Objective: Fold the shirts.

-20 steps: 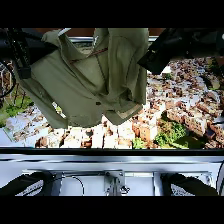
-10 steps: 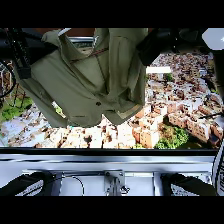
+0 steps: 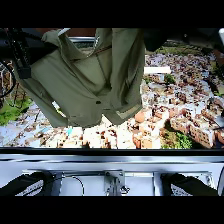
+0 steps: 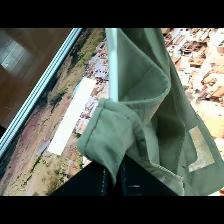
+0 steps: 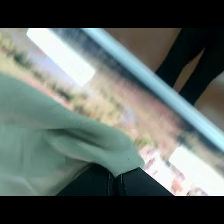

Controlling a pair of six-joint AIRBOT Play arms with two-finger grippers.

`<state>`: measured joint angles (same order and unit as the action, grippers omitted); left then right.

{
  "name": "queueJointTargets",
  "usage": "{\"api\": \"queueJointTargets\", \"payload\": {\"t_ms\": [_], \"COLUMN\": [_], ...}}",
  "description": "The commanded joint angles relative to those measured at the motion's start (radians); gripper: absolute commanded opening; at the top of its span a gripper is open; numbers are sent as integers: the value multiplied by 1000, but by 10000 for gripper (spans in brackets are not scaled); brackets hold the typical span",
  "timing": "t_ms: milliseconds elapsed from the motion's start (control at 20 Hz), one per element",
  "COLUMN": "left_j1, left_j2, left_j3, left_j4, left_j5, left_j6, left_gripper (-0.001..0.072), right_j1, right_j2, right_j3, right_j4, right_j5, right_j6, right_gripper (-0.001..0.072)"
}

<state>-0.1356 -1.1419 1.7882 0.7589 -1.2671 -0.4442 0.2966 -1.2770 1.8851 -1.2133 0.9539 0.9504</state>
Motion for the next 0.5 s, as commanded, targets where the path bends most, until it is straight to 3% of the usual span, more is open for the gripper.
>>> {"api": "queueJointTargets", "payload": {"t_ms": [0, 200, 450], "left_j1": [0, -1, -2], "left_j2": [-1, 8, 9], "left_j3": [0, 1, 0], "left_j4": [1, -2, -35], "left_j5": [-23, -61, -23], "left_j6": [1, 1, 1], "left_gripper": [52, 51, 51], "right_j1": [0, 0, 0], "right_j2": [50, 43, 19], "right_j3": [0, 0, 0], "right_j4": [-9, -105, 5], "right_j5": [-174, -196, -110], "right_j6": [1, -1, 0], "right_gripper": [79, 79, 80]}}
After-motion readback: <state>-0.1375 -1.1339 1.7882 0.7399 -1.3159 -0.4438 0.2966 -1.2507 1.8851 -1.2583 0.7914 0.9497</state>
